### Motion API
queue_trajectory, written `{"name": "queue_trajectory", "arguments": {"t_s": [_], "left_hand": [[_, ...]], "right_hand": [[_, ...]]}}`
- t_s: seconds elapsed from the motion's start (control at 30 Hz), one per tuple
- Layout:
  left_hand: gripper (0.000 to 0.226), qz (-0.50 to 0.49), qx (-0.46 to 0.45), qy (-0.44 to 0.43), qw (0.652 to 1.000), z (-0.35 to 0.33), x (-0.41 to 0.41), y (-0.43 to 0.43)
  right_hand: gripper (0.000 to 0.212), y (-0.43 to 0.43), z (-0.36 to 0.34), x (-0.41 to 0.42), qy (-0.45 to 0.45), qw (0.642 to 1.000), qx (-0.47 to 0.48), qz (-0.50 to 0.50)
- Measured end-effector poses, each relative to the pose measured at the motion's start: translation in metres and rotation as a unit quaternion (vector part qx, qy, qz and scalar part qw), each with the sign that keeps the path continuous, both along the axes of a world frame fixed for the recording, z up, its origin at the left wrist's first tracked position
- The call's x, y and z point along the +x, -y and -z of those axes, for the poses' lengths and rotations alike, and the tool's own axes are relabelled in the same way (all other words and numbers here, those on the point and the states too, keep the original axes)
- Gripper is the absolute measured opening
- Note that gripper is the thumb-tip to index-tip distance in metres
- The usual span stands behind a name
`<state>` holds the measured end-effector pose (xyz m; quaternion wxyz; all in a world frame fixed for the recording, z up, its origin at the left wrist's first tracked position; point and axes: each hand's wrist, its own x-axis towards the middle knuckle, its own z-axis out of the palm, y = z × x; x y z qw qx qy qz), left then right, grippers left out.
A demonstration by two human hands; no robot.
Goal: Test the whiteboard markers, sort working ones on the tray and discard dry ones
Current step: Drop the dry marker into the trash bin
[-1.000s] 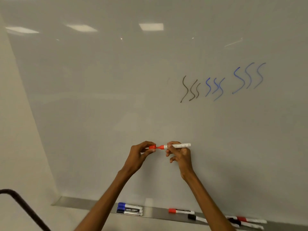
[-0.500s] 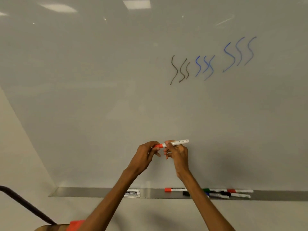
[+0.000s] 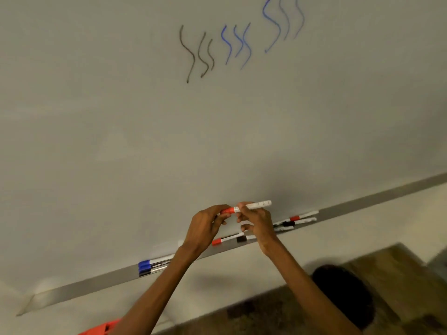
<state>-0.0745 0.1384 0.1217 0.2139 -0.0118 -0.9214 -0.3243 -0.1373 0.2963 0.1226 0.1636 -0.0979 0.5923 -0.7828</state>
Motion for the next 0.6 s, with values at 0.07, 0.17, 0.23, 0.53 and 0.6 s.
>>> {"name": "queue_trajectory", "arguments": {"t_s": [0.07,0.17,0.23,0.53,0.6], "left_hand": [[0.020,0.010,-0.018,0.021,1.000,0.012,-0.013,-0.019],[0.022,0.021,-0.022,0.045,0.999,0.034,-0.032,-0.055],[0.021,0.035,-0.019,0.065,0.997,0.047,-0.045,-0.079],[0.017,0.106,-0.030,0.108,0.988,0.092,-0.122,-0.199],[0.015,0.119,-0.032,0.126,0.984,0.109,-0.141,-0.227]], "right_hand": [[0.012,-0.029,0.012,-0.006,0.036,0.999,0.004,0.019],[0.007,-0.078,0.030,-0.017,0.076,0.993,0.011,0.088],[0.009,-0.112,0.039,-0.028,0.081,0.986,0.048,0.135],[0.023,-0.260,0.095,-0.082,0.019,0.966,0.216,0.140],[0.024,-0.292,0.114,-0.101,-0.010,0.957,0.268,0.114]]}}
